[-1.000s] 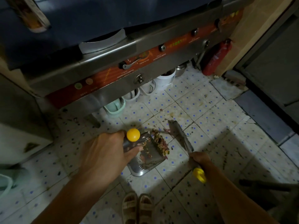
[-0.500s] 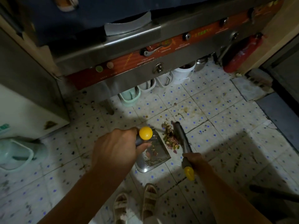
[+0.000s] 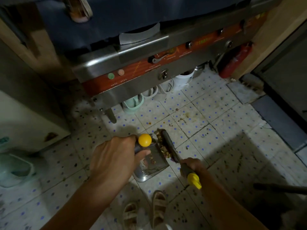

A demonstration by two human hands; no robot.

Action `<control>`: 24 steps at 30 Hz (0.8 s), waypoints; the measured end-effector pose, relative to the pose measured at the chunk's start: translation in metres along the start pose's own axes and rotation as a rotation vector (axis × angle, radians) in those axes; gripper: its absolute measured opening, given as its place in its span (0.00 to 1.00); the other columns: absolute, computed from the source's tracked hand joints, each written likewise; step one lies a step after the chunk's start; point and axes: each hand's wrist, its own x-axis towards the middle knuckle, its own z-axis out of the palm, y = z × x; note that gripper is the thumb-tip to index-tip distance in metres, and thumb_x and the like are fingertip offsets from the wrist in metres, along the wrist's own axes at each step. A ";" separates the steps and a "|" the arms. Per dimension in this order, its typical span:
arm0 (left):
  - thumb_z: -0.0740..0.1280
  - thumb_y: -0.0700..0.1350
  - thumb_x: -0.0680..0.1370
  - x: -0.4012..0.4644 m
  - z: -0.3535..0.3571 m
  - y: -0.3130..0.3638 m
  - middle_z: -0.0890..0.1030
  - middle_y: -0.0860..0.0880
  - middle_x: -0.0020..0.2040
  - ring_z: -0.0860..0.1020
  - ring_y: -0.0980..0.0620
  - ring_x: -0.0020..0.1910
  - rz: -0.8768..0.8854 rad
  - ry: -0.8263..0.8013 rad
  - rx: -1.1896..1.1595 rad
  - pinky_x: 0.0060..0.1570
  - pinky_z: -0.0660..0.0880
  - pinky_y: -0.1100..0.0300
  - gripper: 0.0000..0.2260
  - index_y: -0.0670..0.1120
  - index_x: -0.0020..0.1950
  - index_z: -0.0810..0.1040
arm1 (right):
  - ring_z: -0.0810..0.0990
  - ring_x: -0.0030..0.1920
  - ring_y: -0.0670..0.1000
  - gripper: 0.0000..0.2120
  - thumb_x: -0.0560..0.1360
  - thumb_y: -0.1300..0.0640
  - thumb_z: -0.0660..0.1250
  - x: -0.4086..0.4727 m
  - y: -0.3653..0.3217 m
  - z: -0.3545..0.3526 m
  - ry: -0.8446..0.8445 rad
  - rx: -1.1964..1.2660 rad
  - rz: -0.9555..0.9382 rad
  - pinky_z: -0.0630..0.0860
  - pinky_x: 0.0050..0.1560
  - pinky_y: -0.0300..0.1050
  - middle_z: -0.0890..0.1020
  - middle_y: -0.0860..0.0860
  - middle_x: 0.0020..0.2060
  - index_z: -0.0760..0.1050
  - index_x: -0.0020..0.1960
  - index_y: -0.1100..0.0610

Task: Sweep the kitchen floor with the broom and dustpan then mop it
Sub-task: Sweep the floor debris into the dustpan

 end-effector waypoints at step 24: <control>0.53 0.69 0.70 0.111 0.003 0.052 0.68 0.58 0.28 0.71 0.61 0.32 -0.062 0.031 -0.032 0.32 0.64 0.65 0.18 0.56 0.36 0.68 | 0.69 0.31 0.53 0.02 0.77 0.69 0.64 0.155 -0.151 -0.068 0.149 0.237 -0.176 0.69 0.36 0.49 0.73 0.60 0.42 0.70 0.48 0.67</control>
